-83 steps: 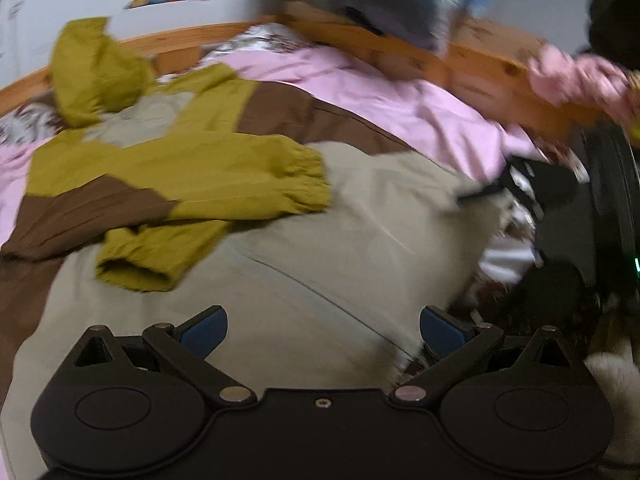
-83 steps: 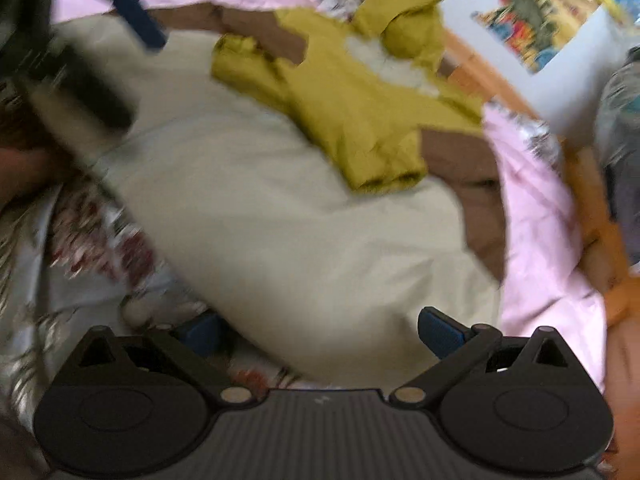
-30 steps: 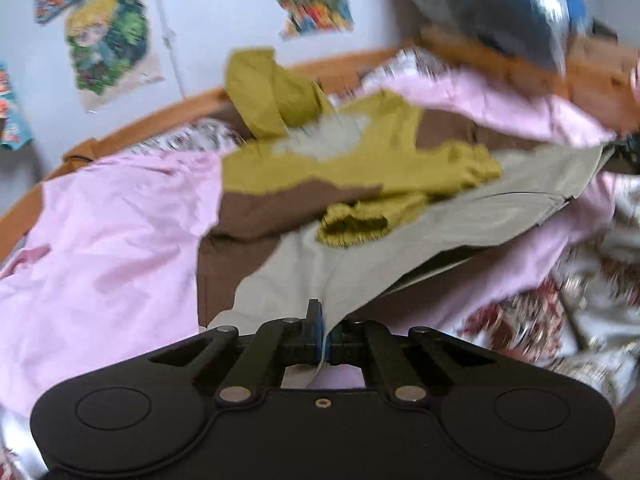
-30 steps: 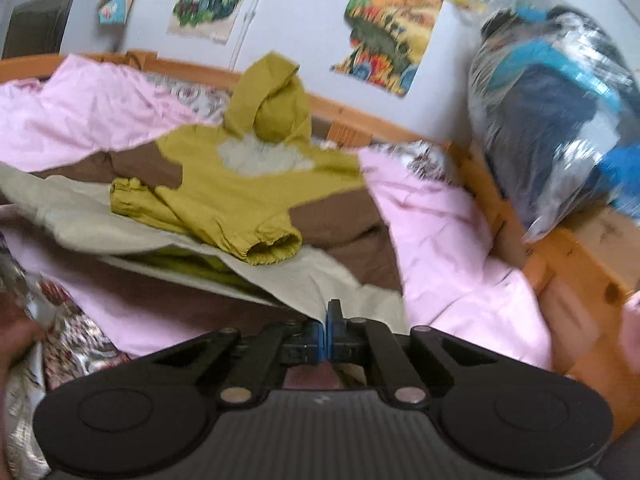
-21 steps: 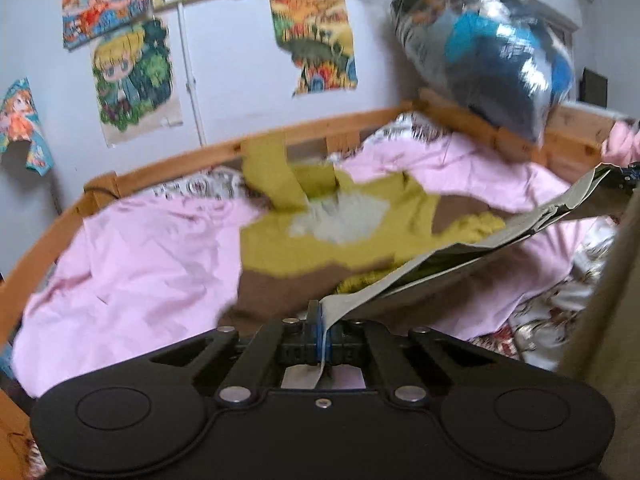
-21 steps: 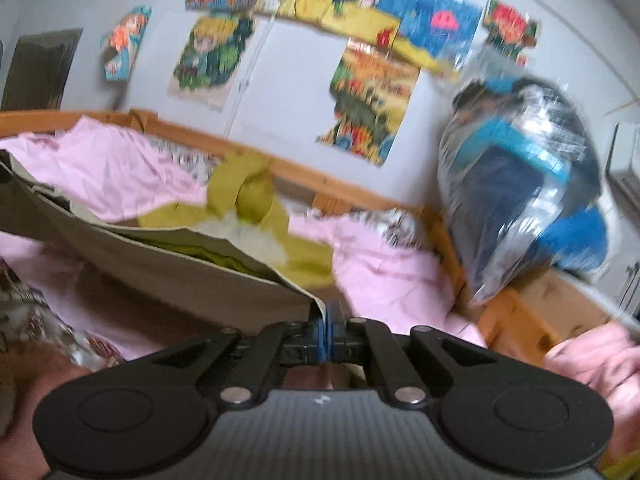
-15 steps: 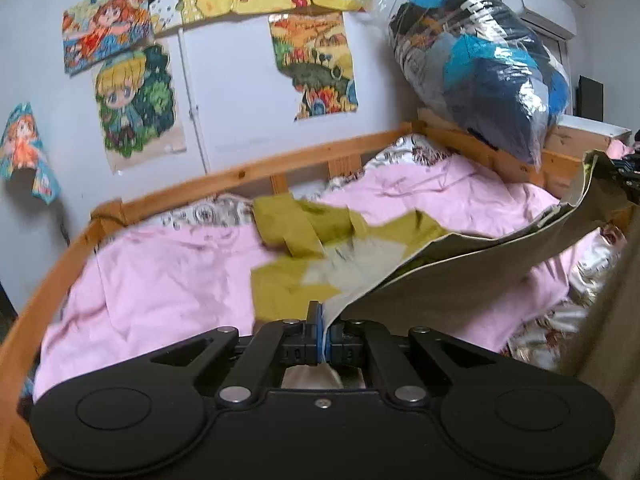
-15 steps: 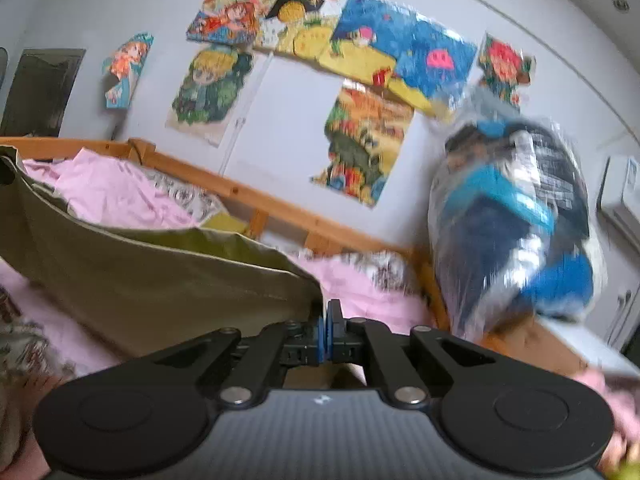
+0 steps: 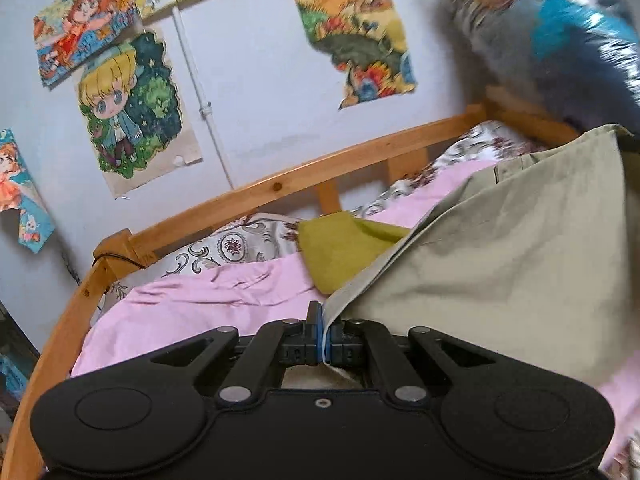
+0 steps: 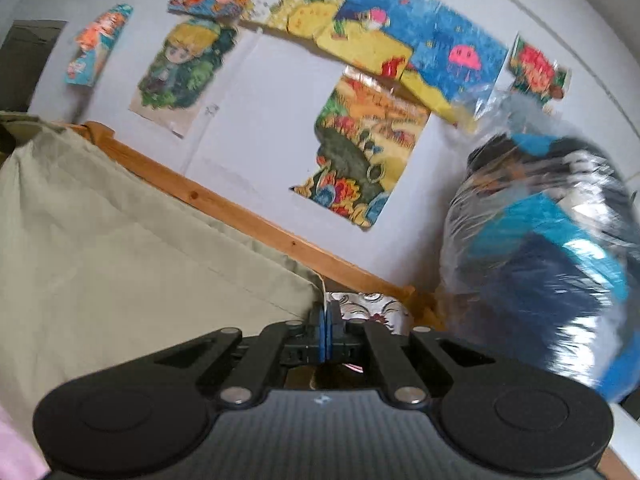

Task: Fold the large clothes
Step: 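Lift the hem with both grippers and fold it over toward the hood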

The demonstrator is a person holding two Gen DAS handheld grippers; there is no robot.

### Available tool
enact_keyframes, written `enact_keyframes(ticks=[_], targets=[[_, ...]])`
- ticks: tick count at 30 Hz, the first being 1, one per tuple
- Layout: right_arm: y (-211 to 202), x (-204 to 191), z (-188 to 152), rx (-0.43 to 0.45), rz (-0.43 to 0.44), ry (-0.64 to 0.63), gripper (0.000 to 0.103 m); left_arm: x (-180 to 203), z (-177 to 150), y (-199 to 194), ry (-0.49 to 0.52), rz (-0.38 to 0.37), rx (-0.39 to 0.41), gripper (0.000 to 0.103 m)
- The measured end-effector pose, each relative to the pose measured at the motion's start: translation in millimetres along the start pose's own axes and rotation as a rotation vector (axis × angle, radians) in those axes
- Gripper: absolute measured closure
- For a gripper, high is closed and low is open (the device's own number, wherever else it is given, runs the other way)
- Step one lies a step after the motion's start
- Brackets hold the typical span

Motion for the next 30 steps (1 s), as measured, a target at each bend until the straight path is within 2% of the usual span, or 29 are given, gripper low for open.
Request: enact_keyframes(ticks=[5, 9, 13, 18, 23, 27, 29, 30], targets=[[82.0, -29.9, -27.0, -0.063, 0.015, -0.018, 0.102, -24.0, -2.4, 86.1, -0.047, 0.022, -0.046, 0.102], [145.0, -62.2, -67.0, -0.155, 0.034, -0.039, 0.102, -43.7, -20.6, 154.6, -0.1, 0.013, -0.091, 0.102], [187.6, -88.2, -99.9, -0.205, 0.054, -0.064, 0.102, -53.9, -46.2, 209.4, -0.111, 0.006, -0.151, 0.102], [210.9, -110.9, -128.2, -0.234, 0.059, -0.105, 0.102, -59.0, -78.0, 258.6, -0.163, -0.04, -0.217, 0.102], [220.5, -123.0, -142.5, -0.241, 0.063, -0.136, 0.102, -56.8, -93.3, 275.7, -0.177, -0.067, -0.247, 0.098], [221.2, -128.4, -148.8, -0.25, 0.071, -0.154, 0.101, -63.3, -96.6, 273.8, -0.236, -0.084, -0.255, 0.082], [220.1, -125.9, -148.0, -0.254, 0.078, -0.148, 0.1, -68.2, -94.8, 268.2, -0.267, -0.1, -0.254, 0.064], [219.3, -123.8, -146.8, -0.255, 0.085, -0.142, 0.099, -70.6, -93.5, 263.8, -0.281, -0.11, -0.249, 0.044]])
Point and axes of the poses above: each gripper's, at about its wrist camera, not at the fingertips, and y roughly the way its jaws point, x to its right, z to its top, the point moved 10 cm from there along y, roughly the way its jaws point, and after that the axes turned 12 degrees about -z, right-handed, at the moved point
